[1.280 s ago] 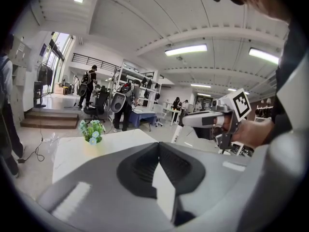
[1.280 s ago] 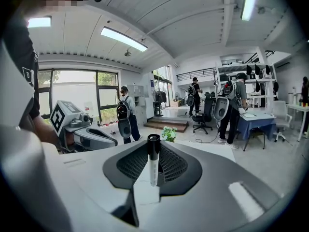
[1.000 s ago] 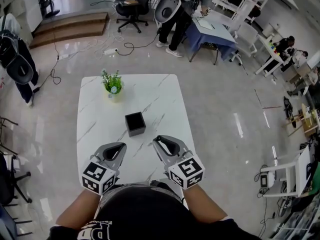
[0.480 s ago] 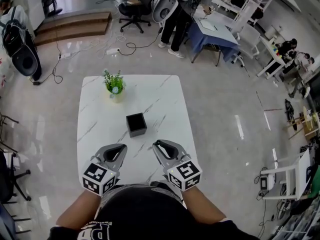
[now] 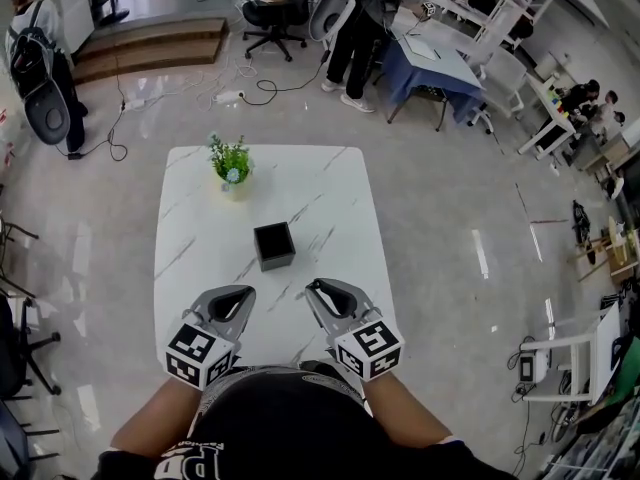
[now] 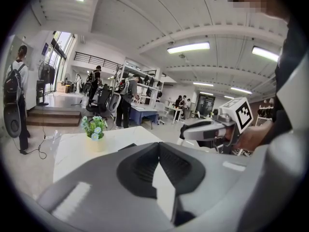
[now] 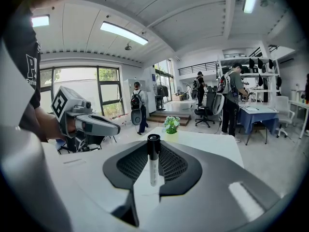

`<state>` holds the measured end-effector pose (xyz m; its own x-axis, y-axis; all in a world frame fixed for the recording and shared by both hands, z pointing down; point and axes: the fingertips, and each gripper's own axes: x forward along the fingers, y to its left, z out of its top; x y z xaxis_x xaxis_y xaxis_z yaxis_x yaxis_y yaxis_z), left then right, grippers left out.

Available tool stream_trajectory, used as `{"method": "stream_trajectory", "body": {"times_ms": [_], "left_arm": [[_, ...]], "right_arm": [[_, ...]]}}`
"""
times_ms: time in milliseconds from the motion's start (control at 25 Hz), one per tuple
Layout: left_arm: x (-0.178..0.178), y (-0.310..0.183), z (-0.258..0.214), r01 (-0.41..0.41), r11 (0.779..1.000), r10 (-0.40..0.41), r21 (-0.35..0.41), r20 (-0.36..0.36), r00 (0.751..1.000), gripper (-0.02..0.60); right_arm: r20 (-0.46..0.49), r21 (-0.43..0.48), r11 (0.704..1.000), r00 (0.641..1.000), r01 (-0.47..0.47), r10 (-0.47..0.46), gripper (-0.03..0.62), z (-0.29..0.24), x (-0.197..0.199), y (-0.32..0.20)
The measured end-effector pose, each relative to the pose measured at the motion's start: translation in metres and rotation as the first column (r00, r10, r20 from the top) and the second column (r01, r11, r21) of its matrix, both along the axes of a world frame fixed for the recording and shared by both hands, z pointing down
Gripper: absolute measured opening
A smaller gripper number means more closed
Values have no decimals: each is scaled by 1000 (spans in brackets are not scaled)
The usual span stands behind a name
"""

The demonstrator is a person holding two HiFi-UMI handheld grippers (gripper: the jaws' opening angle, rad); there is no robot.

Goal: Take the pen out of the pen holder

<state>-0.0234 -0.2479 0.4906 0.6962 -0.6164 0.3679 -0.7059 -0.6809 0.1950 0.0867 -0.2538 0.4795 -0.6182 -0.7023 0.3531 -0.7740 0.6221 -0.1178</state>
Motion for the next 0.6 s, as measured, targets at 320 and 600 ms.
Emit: {"method": "stream_trajectory", "body": {"times_ms": [320, 600], "left_arm": [[0, -1, 2, 3, 1000, -3, -1, -3, 1000, 57], [0, 0, 0, 1, 1000, -1, 1, 0, 1000, 57]], "right_arm": [[-9, -7, 1000, 1000, 18, -18, 66, 3, -4, 0], [-20, -5, 1000, 999, 28, -28, 66, 1, -5, 0]]}}
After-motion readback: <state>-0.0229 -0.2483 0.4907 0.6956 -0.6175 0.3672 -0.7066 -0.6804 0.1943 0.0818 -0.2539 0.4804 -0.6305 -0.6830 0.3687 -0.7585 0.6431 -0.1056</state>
